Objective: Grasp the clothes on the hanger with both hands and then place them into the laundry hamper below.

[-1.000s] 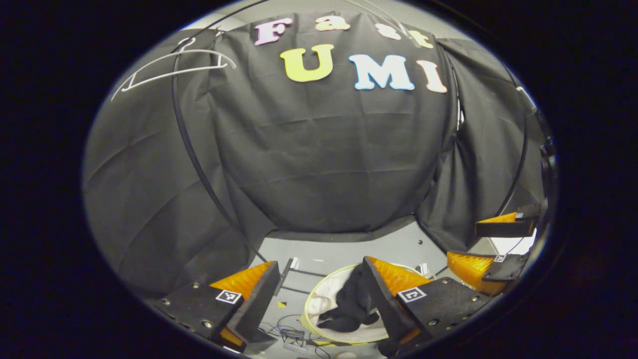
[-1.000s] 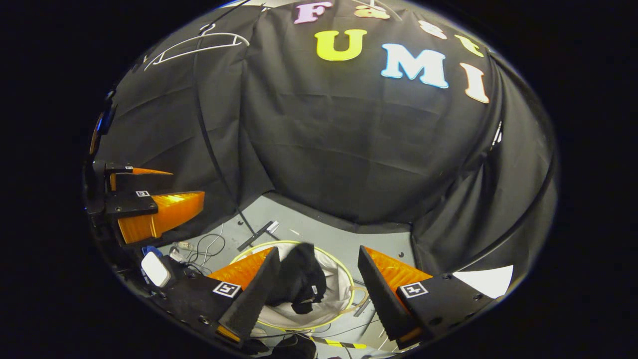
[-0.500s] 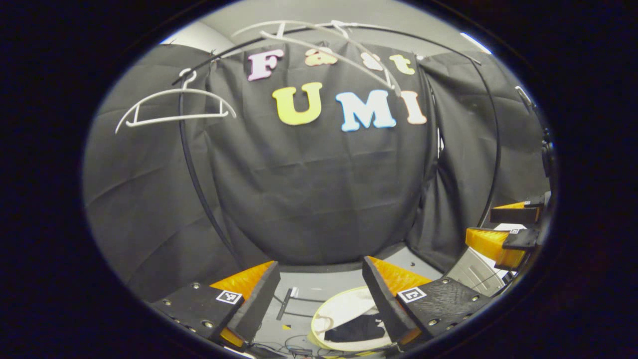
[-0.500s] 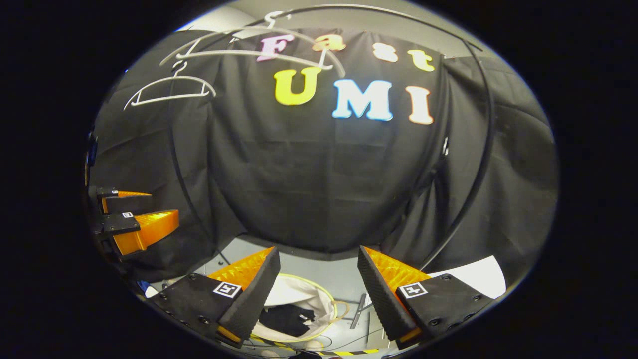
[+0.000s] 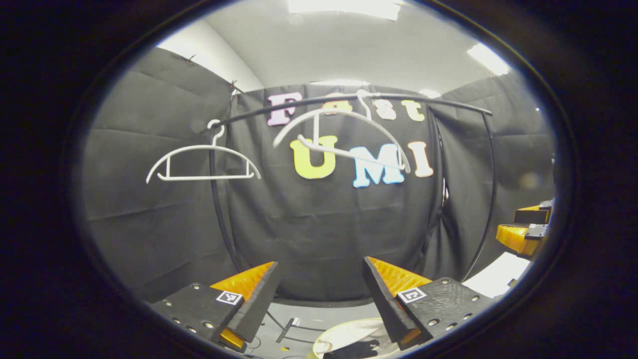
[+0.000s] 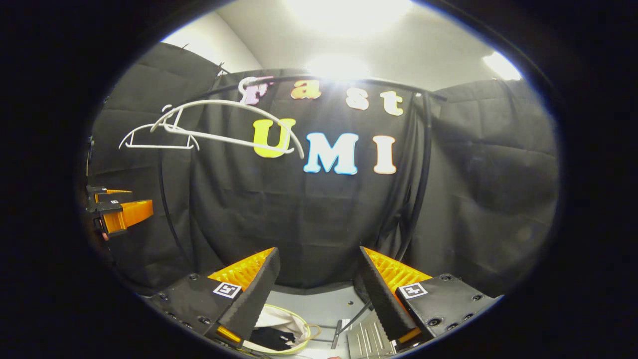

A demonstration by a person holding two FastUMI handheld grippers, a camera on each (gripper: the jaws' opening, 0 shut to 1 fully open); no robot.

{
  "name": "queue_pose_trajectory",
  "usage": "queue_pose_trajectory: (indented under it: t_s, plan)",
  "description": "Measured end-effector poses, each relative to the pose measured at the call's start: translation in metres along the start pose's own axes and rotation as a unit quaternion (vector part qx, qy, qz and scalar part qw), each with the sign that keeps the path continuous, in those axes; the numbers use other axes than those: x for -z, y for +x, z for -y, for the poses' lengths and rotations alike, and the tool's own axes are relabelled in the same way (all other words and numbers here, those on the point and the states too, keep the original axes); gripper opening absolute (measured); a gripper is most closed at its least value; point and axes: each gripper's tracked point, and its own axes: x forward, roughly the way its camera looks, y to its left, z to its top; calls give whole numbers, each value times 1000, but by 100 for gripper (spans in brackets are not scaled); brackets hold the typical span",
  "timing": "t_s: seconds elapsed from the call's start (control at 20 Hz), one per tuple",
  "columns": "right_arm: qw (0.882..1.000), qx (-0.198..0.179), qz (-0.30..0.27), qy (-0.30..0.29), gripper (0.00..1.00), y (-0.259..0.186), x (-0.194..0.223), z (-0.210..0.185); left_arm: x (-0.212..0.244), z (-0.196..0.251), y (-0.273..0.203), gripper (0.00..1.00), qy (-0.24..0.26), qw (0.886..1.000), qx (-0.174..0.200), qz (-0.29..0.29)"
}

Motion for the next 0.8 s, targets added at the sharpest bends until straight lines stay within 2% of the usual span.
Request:
queue_pose_trajectory:
  t_s: [0.4, 0.45, 0.55, 0.8]
  plan:
    - [996, 9, 90, 23, 97, -42, -78, 47, -76, 3, -49, 98, -1, 997, -24, 69]
    - [995, 14, 98, 26, 100, -46, -82, 54, -86, 4, -53, 98, 2, 997, -27, 78]
    - [994, 22, 103, 30, 96, -52, -86, 66, -100, 8, -63, 97, 3, 995, -30, 91]
    - [992, 38, 109, 41, 97, -66, -88, 89, -108, 19, -72, 97, 7, 995, -31, 94]
